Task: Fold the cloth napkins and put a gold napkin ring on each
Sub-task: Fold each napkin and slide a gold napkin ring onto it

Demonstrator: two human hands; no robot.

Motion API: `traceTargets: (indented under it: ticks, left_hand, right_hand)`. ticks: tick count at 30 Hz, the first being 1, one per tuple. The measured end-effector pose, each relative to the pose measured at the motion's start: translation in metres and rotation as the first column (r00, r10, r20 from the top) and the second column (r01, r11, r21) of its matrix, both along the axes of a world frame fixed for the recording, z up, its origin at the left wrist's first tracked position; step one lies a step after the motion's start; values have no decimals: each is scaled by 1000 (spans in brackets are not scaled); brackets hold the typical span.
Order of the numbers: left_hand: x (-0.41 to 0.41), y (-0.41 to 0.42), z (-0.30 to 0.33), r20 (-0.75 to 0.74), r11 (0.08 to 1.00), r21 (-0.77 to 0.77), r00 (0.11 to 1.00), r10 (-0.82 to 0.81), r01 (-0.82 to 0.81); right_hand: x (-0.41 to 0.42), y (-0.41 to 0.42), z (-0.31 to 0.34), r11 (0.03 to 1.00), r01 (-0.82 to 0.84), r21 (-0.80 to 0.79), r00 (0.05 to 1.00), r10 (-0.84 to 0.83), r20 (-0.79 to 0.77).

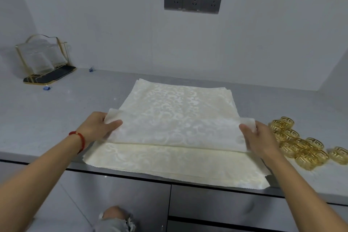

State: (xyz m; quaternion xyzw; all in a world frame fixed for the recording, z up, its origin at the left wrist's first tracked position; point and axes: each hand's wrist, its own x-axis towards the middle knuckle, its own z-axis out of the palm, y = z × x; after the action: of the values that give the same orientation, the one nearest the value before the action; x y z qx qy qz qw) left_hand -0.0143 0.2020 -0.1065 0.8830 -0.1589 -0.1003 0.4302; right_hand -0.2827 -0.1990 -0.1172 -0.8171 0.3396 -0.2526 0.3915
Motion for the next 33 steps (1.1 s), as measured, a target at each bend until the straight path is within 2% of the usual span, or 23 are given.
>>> traceTargets:
  ticks: [3, 6, 8, 11, 15, 20, 23, 26, 29, 33]
  left_hand:
    - [-21, 14, 4, -35, 983, 121, 991, -131, 134]
    - [-35, 32, 8, -110, 974, 93, 975, -195, 205]
    - [-38, 35, 15, -112, 978, 62, 975, -191, 199]
    - [-23, 15, 26, -92, 990, 45, 987, -131, 136]
    - [38, -30, 22, 10, 998, 64, 1000, 16, -17]
    - [106, -85, 5, 81, 979, 157, 990, 115, -127]
    - [123, -104, -3, 103, 969, 156, 978, 179, -194]
    - [141, -113, -14, 117, 959, 204, 978, 174, -195]
    - [150, -112, -29, 131, 963, 150, 970, 205, -224]
    - [153, -112, -37, 82, 955, 13, 952, 294, -296]
  right_hand:
    - [-28, 8, 9, 993, -114, -5, 987, 113, -117]
    - [-54, 10, 16, 977, -206, 59, 948, 215, -233]
    - [-58, 7, 20, 974, -208, 88, 948, 223, -227]
    - [-35, -10, 27, 988, -134, 73, 980, 143, -140]
    - [27, -54, 24, 1000, -18, 13, 995, 19, -96]
    - [95, -87, 13, 997, 72, -30, 991, -75, -115]
    - [120, -95, 9, 995, 93, -43, 986, -98, -132]
    - [139, -107, -3, 994, 76, -75, 974, -90, -207]
    - [147, -111, -14, 993, 114, -36, 955, -119, -270]
    - [147, -114, -16, 990, 140, 27, 961, -129, -246]
